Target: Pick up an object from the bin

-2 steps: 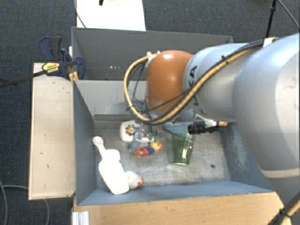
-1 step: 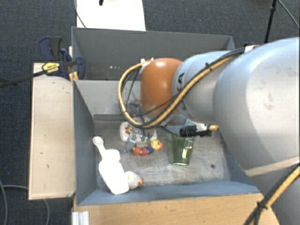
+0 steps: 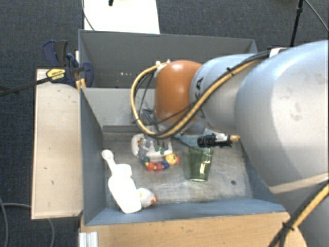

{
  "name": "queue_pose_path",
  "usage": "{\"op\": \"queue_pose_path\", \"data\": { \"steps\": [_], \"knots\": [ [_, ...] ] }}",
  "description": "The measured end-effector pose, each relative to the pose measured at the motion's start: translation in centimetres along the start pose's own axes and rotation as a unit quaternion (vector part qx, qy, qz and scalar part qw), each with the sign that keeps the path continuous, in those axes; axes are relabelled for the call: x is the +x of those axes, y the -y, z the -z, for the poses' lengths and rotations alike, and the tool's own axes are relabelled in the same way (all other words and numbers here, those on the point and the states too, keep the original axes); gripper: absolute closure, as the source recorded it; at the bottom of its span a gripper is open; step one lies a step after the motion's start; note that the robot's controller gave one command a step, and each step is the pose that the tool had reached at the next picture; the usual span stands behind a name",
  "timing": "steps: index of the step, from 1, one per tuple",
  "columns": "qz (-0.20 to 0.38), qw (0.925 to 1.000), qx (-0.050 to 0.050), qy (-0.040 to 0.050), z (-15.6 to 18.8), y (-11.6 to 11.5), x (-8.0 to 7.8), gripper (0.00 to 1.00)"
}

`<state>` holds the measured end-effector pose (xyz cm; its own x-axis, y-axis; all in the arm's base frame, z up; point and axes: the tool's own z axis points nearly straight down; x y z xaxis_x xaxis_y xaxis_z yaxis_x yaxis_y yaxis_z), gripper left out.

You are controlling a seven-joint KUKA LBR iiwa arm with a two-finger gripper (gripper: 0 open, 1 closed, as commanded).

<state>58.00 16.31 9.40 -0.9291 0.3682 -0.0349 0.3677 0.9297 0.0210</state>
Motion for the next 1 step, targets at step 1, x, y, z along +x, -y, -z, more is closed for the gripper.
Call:
{"op": "queue_pose_path", "data": {
  "steps": [1],
  "knots": [
    [0.0,1.0,0.0,0.0,0.0,0.0,0.0,1.0]
  ]
}}
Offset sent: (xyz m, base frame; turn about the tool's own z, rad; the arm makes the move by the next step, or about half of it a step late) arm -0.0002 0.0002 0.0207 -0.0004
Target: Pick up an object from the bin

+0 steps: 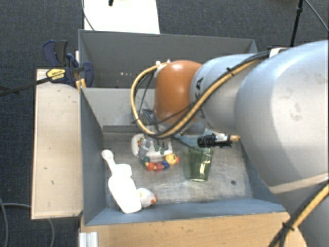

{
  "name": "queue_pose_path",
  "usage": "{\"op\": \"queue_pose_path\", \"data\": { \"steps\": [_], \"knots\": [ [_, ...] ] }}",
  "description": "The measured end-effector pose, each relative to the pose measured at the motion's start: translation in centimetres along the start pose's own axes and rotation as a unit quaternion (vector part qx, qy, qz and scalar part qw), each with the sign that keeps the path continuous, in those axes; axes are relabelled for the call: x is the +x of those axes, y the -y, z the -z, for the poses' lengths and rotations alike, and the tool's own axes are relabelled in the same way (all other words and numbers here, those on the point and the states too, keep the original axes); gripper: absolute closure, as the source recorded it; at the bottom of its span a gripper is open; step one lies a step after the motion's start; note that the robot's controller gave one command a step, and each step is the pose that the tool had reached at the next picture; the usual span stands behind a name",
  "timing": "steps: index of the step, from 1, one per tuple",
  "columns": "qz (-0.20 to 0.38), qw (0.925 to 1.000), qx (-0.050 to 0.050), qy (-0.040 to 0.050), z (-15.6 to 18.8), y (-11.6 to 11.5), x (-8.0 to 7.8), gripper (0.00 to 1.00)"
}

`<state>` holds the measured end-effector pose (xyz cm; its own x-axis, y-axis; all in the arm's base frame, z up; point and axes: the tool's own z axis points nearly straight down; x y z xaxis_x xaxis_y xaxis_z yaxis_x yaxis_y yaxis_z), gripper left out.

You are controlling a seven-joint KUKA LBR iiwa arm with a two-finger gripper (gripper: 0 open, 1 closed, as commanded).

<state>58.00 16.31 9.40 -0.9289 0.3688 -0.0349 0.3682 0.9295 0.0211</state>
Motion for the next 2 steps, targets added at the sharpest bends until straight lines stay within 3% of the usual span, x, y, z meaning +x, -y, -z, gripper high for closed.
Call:
{"op": "queue_pose_path", "data": {
  "steps": [2],
  "knots": [
    [-0.001,1.0,0.005,-0.0073,1.2,0.0,0.0,1.0]
  ]
}}
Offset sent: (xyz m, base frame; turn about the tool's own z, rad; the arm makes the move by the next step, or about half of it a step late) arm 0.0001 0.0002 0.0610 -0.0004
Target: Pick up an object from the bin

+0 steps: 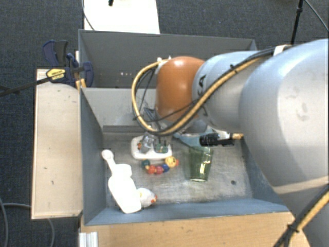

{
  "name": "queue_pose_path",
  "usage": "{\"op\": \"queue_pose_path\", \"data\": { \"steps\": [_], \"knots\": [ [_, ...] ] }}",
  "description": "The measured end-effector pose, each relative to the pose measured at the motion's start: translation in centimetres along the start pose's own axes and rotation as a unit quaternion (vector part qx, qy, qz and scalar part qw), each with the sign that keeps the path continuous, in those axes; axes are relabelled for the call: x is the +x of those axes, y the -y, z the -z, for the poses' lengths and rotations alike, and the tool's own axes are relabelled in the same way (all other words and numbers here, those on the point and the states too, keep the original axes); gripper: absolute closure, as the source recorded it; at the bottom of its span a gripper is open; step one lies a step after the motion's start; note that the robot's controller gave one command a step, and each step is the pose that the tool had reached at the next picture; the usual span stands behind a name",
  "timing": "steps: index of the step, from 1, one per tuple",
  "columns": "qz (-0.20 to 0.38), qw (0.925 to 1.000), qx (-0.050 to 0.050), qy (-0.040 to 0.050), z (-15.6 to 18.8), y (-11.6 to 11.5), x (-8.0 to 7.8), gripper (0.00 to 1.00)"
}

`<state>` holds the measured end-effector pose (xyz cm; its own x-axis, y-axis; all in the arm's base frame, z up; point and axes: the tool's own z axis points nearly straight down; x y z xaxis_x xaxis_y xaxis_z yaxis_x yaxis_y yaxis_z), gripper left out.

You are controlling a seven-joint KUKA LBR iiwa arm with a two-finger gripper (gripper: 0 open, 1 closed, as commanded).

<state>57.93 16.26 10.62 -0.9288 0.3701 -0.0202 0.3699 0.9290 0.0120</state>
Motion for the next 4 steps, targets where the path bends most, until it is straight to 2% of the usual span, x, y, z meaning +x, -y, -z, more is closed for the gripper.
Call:
{"op": "queue_pose_path", "data": {
  "steps": [1,4],
  "knots": [
    [0.0,1.0,0.005,-0.008,1.5,0.1,0.2,1.0],
    [0.001,1.0,0.004,-0.0085,5.8,0.0,0.1,1.0]
  ]
}}
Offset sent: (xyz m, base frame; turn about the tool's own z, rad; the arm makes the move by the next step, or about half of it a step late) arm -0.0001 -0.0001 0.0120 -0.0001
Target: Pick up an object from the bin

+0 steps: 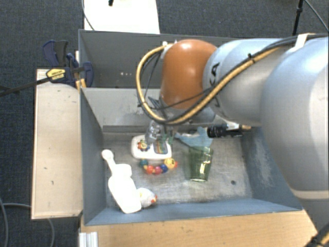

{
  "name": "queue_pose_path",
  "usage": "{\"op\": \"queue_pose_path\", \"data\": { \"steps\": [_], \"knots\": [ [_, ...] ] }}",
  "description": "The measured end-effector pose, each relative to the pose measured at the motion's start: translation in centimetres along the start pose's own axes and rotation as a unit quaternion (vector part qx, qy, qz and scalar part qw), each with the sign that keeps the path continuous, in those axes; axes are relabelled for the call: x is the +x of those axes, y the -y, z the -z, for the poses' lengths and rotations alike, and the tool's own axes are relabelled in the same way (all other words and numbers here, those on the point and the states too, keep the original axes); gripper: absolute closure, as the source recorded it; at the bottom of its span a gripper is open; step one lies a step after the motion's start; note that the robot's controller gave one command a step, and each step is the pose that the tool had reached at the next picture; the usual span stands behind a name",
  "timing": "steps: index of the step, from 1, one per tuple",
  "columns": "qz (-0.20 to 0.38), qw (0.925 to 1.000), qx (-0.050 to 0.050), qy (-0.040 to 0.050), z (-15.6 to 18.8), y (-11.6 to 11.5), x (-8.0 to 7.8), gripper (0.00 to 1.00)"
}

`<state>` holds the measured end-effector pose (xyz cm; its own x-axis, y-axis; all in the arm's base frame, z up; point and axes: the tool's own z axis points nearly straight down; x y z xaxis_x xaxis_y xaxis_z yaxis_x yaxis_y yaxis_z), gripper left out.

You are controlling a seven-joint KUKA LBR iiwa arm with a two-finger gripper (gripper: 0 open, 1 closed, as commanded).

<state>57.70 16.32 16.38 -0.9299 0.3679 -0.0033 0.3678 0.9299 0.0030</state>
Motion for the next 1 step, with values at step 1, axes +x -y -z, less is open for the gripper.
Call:
{"op": "queue_pose_path", "data": {
  "steps": [1],
  "knots": [
    [0.0,1.0,0.0,-0.0006,0.92,0.01,0.0,1.0]
  ]
}}
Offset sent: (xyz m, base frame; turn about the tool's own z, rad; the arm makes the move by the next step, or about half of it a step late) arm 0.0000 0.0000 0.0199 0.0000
